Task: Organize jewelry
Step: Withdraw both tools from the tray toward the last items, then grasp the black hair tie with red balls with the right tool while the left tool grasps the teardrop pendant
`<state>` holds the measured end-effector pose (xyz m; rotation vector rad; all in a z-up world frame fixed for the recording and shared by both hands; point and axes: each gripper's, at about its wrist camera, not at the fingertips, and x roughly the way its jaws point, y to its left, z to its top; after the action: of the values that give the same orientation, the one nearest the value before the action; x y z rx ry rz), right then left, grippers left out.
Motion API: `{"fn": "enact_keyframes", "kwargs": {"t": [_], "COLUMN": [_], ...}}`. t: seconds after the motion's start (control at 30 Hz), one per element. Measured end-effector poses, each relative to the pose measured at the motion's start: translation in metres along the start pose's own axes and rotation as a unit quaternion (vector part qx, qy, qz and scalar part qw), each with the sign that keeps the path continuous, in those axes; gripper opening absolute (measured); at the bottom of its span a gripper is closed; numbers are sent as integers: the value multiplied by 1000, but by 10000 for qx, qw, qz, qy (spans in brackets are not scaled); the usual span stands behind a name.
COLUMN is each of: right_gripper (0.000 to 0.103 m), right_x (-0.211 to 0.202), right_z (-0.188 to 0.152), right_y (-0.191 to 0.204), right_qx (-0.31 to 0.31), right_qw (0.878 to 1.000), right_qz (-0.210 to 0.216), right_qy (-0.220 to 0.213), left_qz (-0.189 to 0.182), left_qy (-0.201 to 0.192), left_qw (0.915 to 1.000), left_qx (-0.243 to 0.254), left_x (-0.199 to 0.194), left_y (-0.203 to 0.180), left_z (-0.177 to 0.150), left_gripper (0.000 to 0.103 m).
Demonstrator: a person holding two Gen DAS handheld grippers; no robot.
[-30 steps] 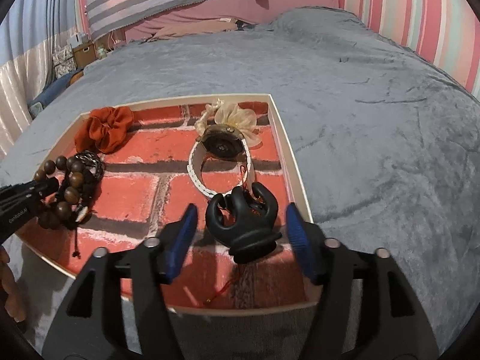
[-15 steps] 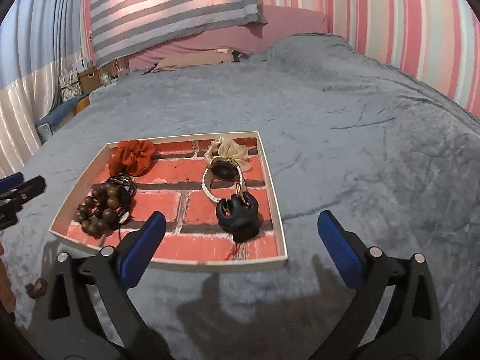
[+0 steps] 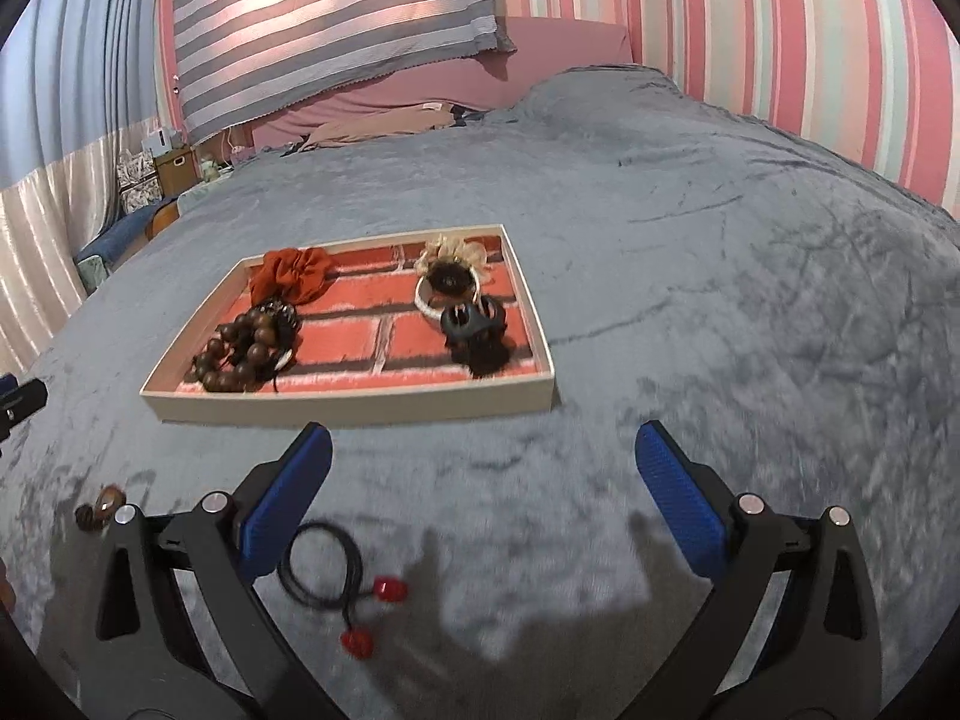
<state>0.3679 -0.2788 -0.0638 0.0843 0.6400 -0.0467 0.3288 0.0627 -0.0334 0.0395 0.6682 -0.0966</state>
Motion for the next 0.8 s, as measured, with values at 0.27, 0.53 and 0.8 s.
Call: {"fn": "enact_keyframes", "kwargs": {"t": [0.27, 0.53, 0.8], "right_gripper": [98, 95, 80], "right_x": [-5, 7, 23], "right_z": [-37, -49, -56], "right_y": [15, 27, 27], "right_qx": [-147, -371, -351], "right_qw": [9999, 9990, 9976], "right_qz": [-55, -91, 32], "right_qy": [46, 250, 600], "left_qz": [10, -36, -181], "left_qy": [210, 270, 344], "left_qw": [9998, 9995, 9989], "left_qx": [20, 139, 260], "left_x": [4, 4, 13], "left_y": [2, 0, -2], "left_z": [-43, -65, -81], "left_gripper": [93, 93, 91]}}
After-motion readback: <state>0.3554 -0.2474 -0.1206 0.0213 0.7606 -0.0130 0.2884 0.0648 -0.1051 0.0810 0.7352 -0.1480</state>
